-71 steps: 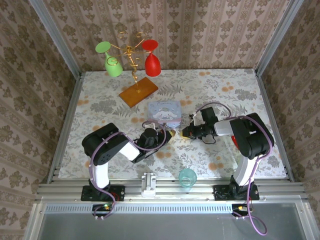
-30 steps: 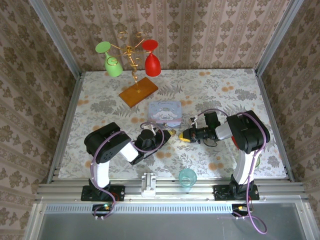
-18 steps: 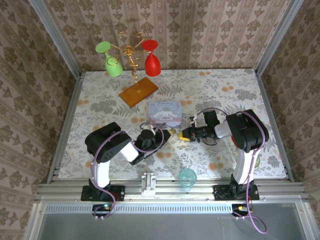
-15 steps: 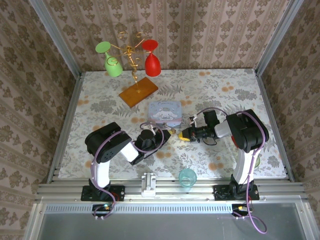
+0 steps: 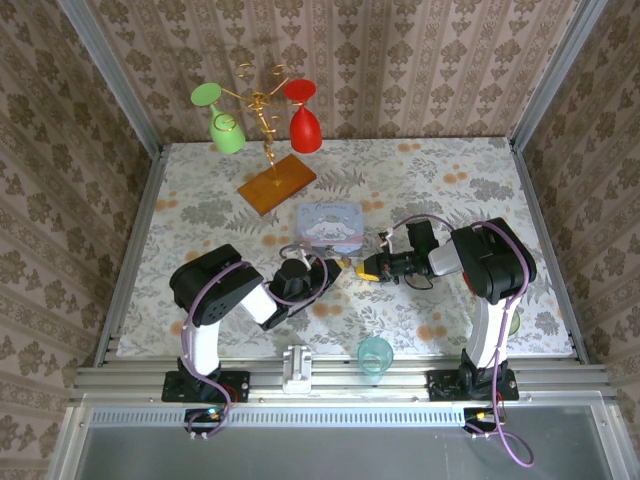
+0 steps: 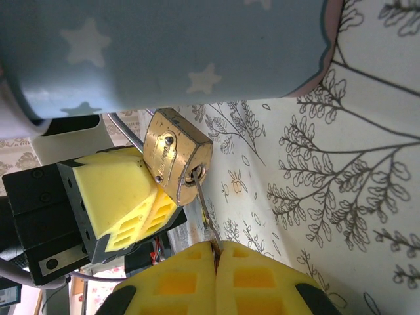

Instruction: Unlock a padlock with a key

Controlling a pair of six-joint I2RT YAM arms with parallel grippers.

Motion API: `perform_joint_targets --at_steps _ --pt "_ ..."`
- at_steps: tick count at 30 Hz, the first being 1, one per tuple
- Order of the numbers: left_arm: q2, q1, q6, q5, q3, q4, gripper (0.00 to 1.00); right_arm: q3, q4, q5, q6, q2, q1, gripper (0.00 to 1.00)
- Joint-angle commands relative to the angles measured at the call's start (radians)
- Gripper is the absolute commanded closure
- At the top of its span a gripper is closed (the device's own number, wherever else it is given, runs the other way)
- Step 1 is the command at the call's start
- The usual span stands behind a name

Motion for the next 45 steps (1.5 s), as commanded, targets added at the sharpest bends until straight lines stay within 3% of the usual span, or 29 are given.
perform_joint_targets --at_steps 1,14,20,23,27,31,33,34,35,40,43,45 --pt "-0.032 -0.005 0.002 0.055 0.003 0.026 1.00 0.026 -0.033 -0.012 -0.019 0.025 0.006 1.00" --pt "0.013 0.027 0.019 0.098 0.032 0.007 1.00 -0.008 -0.031 -0.017 -0.023 -0.024 0.067 1.00" --pt "-0.058 0.029 0.058 0.053 -0.003 -0.108 0.86 -0.010 -0.020 0.005 -0.009 -0.020 0.034 1.00" --pt "-0.103 0.026 0.105 0.038 0.004 -0.186 0.85 0.005 -0.060 0.019 -0.031 -0.016 0.017 1.00" --pt "-0.140 0.024 0.140 0.030 0.025 -0.273 0.64 0.034 -0.162 0.039 -0.094 -0.023 0.017 1.00" --pt "-0.166 0.022 0.173 0.006 0.041 -0.350 0.62 0.026 -0.159 0.052 -0.085 -0.032 0.017 1.00" --pt "-0.173 0.023 0.176 -0.001 0.052 -0.390 0.56 0.028 -0.204 0.078 -0.109 -0.044 0.017 1.00" --pt "-0.183 0.019 0.196 -0.006 0.059 -0.412 0.49 0.025 -0.214 0.087 -0.118 -0.055 0.016 1.00" --pt "-0.199 0.013 0.220 -0.015 0.067 -0.443 0.47 0.017 -0.213 0.088 -0.121 -0.069 0.017 1.00" --pt "-0.356 -0.004 0.457 -0.046 0.129 -0.633 0.47 -0.005 -0.271 0.098 -0.179 -0.174 0.030 1.00" --pt "-0.436 0.039 0.594 0.059 0.186 -0.730 0.48 0.021 -0.385 0.136 -0.270 -0.229 0.067 1.00" --pt "-0.453 0.074 0.648 0.186 0.213 -0.758 0.50 0.023 -0.376 0.138 -0.280 -0.276 0.095 1.00"
